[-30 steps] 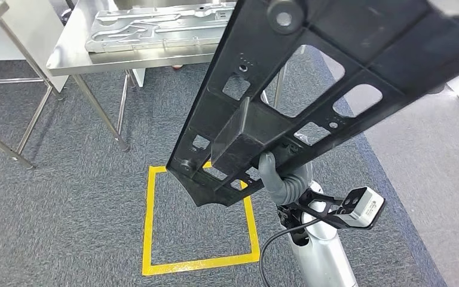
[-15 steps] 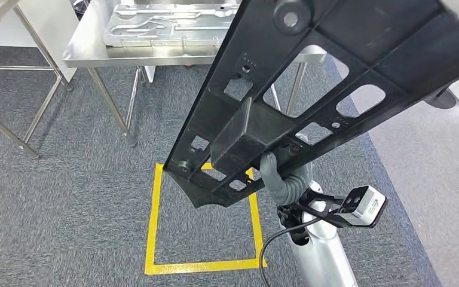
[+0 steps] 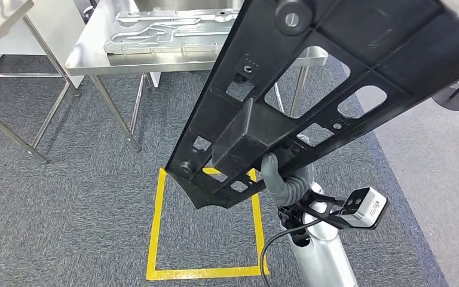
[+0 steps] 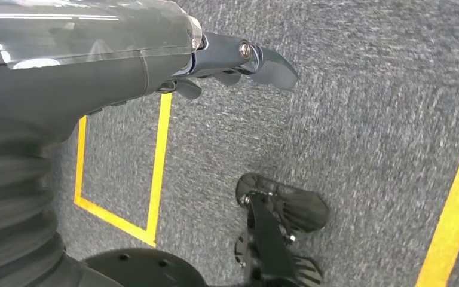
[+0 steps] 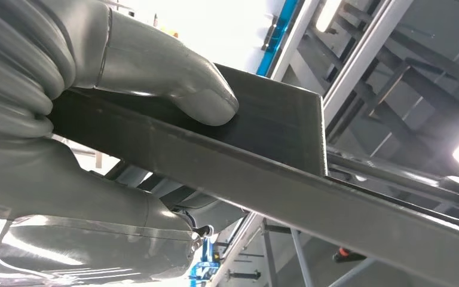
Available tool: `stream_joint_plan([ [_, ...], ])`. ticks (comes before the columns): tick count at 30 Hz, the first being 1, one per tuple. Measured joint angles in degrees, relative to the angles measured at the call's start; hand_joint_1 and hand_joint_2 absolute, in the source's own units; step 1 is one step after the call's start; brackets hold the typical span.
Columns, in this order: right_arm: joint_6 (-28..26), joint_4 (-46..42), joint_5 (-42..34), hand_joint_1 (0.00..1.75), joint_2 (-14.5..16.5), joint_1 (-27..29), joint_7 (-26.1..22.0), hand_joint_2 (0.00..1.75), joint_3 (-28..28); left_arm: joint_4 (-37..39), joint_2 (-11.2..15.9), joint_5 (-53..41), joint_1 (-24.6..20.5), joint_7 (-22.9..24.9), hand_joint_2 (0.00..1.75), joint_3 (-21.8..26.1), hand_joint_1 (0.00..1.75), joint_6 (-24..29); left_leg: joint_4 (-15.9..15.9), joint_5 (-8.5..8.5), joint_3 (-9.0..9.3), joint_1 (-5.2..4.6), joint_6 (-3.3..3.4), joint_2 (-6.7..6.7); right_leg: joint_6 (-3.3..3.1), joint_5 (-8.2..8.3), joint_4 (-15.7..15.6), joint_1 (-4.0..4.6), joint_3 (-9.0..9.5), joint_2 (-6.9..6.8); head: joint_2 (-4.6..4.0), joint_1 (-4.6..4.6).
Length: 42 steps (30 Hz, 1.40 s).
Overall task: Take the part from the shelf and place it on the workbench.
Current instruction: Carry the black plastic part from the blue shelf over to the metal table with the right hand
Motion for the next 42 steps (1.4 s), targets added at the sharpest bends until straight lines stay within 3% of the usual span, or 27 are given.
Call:
stream_joint_plan([
  [2,0.0,0.0,0.0,1.75,0.0,0.0,0.0,1.75,0.0,0.0,0.0,-0.1,0.1,0.0,1.75,0.0,0.0,0.0,7.0,-2.2,-4.02,0.09,-0.28,0.03,-0.18,-0.22,0.0,0.13,0.16,-0.03,0.0,0.0],
  [3,0.0,0.0,-0.1,1.75,0.0,0.0,0.0,1.75,0.0,0.0,0.0,-0.1,0.2,0.1,1.75,0.0,0.0,0.0,8.0,-1.77,-4.94,0.09,-0.32,0.03,-0.18,-0.34,0.0,0.17,0.27,-0.01,0.0,-0.01],
  [4,0.0,0.0,-0.1,1.75,0.1,0.0,0.0,1.75,0.0,0.0,0.0,-0.1,0.2,0.1,1.75,0.0,0.0,0.0,6.6,-0.18,-4.66,0.1,-0.28,0.05,-0.11,-0.49,0.1,0.18,0.49,0.02,0.0,-0.01],
  [6,0.0,0.0,-0.1,1.75,0.1,0.0,0.0,1.75,0.0,0.0,0.1,-0.1,0.2,0.1,1.75,0.0,0.0,0.0,-1.0,4.28,-1.49,0.08,0.06,0.2,0.19,-0.93,0.1,0.21,1.09,0.05,0.0,-0.01],
  [7,0.0,0.0,-0.1,1.75,0.1,0.0,0.0,1.75,0.0,0.0,0.1,-0.1,0.2,0.1,1.75,0.0,0.0,0.0,-4.7,5.73,0.19,-0.02,0.38,0.27,0.45,-1.18,0.2,0.33,1.32,0.07,0.0,0.0],
  [9,0.0,0.0,-0.1,1.75,0.1,-0.1,0.0,1.75,0.0,0.0,0.1,-0.1,0.1,0.1,1.75,0.0,0.0,0.0,-8.1,6.34,1.69,-0.26,1.1,0.32,1.05,-1.49,0.2,0.51,1.46,0.09,0.0,0.01],
  [12,-0.1,0.0,-0.1,1.75,0.1,-0.1,0.0,1.75,0.0,0.0,0.1,-0.1,0.1,0.1,1.75,0.0,0.0,0.1,-8.4,6.23,1.91,-0.28,2.23,0.16,2.07,-2.0,0.6,0.43,1.41,0.08,0.0,0.0],
  [14,-0.1,-0.1,0.0,1.75,0.1,-0.2,0.0,1.75,0.0,0.0,0.1,-0.1,0.1,0.1,1.75,0.0,0.0,0.1,-8.8,6.24,2.25,-0.14,2.93,0.15,2.63,-4.15,4.4,0.31,-0.34,0.11,0.0,0.0],
  [16,-0.2,-0.2,0.0,1.75,0.1,-0.2,0.0,1.75,0.0,0.0,0.1,-0.1,0.1,0.1,1.75,0.0,0.0,0.1,-8.8,6.03,2.38,-0.25,3.32,0.15,2.91,-7.38,12.2,0.22,-4.53,0.13,0.0,0.01],
  [17,-0.2,-0.2,0.0,1.75,0.1,-0.1,0.0,1.75,0.0,0.0,0.1,-0.1,0.1,0.1,1.75,0.0,0.0,0.1,-8.8,5.91,2.46,-0.31,3.4,0.13,2.98,-8.24,15.5,0.18,-6.58,0.13,0.0,0.01],
  [18,-0.2,-0.2,0.0,1.75,0.1,-0.1,0.0,1.75,0.0,0.0,0.1,-0.1,0.1,0.1,1.75,0.0,0.0,0.1,-8.7,5.77,2.59,-0.37,3.43,0.08,2.97,-8.06,17.1,0.16,-7.83,0.13,0.0,0.01],
  [19,-0.2,-0.2,0.0,1.75,0.1,-0.1,0.0,1.75,0.0,0.0,0.1,-0.1,0.1,0.1,1.75,0.0,0.0,0.1,-8.7,5.59,2.82,-0.4,3.4,0.01,2.87,-6.68,16.4,0.15,-7.91,0.13,0.0,0.01],
  [21,-0.3,-0.2,0.0,1.75,0.1,-0.1,0.0,1.75,0.0,0.0,0.1,-0.1,0.1,0.1,1.75,0.0,0.0,0.1,-8.7,5.15,3.5,-0.45,3.23,-0.15,2.26,-1.98,9.2,0.29,-5.08,0.14,0.0,0.01],
  [23,-0.3,-0.2,0.0,1.75,0.1,-0.2,0.0,1.75,0.0,0.0,-0.1,-0.1,0.1,0.1,1.75,0.0,0.0,0.1,-8.6,4.66,3.83,-0.61,2.8,-0.23,1.53,0.72,2.4,0.65,-2.2,0.13,0.0,0.01],
  [25,-0.2,-0.2,-0.1,1.75,0.1,-0.2,0.0,1.75,0.0,0.0,-0.2,-0.1,0.1,0.1,1.75,0.0,0.0,0.1,-8.6,4.34,3.83,-0.6,2.19,-0.22,1.12,0.67,0.6,0.97,-1.55,0.17,0.0,0.01],
  [28,0.1,-0.4,-0.1,1.75,0.2,-0.2,0.0,1.75,0.0,0.0,0.0,-0.1,0.0,0.1,1.75,0.1,0.0,0.1,-7.6,3.34,3.77,-0.54,1.3,-0.09,0.46,0.66,-0.3,0.58,-0.73,0.26,0.0,-0.01],
  [29,0.1,-0.6,-0.1,1.75,0.3,-0.3,0.0,1.75,0.0,0.0,0.1,-0.1,0.0,0.1,1.75,0.1,0.0,0.1,-5.5,2.24,2.9,-0.5,1.05,-0.05,0.21,0.63,-0.6,0.37,-0.28,0.2,0.0,-0.01],
  [31,0.2,-0.7,-0.1,1.75,0.4,-0.2,0.0,1.75,0.0,0.0,0.1,-0.1,0.1,0.1,1.75,0.1,0.0,0.0,1.8,-0.82,-0.93,-0.21,0.59,0.02,-0.15,0.27,-0.8,0.32,0.32,0.06,0.0,-0.02],
  [33,0.1,-0.7,-0.1,1.75,0.4,-0.1,0.0,1.75,0.0,0.0,0.1,-0.1,0.2,0.1,1.75,0.1,0.0,0.0,7.5,-1.92,-4.61,0.05,0.12,0.05,-0.21,-0.2,-0.7,0.34,0.76,0.07,0.0,-0.02],
  [34,0.1,-0.7,-0.1,1.75,0.4,0.0,0.0,1.75,0.0,0.0,0.2,-0.1,0.3,0.1,1.75,0.1,0.0,0.0,7.4,-0.82,-5.09,0.17,-0.04,0.06,-0.14,-0.47,-0.7,0.31,1.03,0.11,0.0,-0.02],
  [35,0.1,-0.7,-0.1,1.75,0.5,0.1,0.0,1.75,0.0,0.0,0.2,-0.1,0.3,0.1,1.75,0.1,0.0,0.0,5.0,1.28,-4.42,0.29,-0.13,0.1,-0.01,-0.79,-0.6,0.27,1.38,0.16,0.0,-0.02],
  [36,0.1,-0.7,-0.1,1.75,0.5,0.1,0.0,1.75,0.0,0.0,0.2,-0.2,0.3,0.0,1.75,0.1,0.0,0.0,1.0,3.85,-2.9,0.41,-0.15,0.19,0.19,-1.18,-0.4,0.22,1.75,0.2,0.0,-0.02],
  [38,0.2,-0.8,0.0,1.75,0.6,0.1,0.0,1.75,0.0,0.0,0.2,-0.3,0.2,0.0,1.75,0.1,0.0,-0.1,-5.6,6.61,-0.05,0.31,0.25,0.35,0.79,-1.92,0.0,0.37,2.13,0.26,0.0,-0.02],
  [39,0.2,-0.8,0.1,1.75,0.7,0.1,0.0,1.75,0.0,0.0,0.2,-0.3,0.2,0.0,1.75,0.1,0.0,-0.1,-7.2,6.86,0.6,0.22,0.62,0.39,1.12,-2.17,0.1,0.47,2.14,0.27,0.0,-0.01],
  [42,0.2,-1.1,0.3,1.75,0.7,0.1,0.0,1.75,-0.2,0.0,0.2,-0.3,0.2,0.0,1.75,0.1,0.0,0.0,-7.7,6.36,0.79,0.09,1.93,0.21,2.12,-2.63,0.2,0.46,2.16,0.22,0.0,0.0],
])
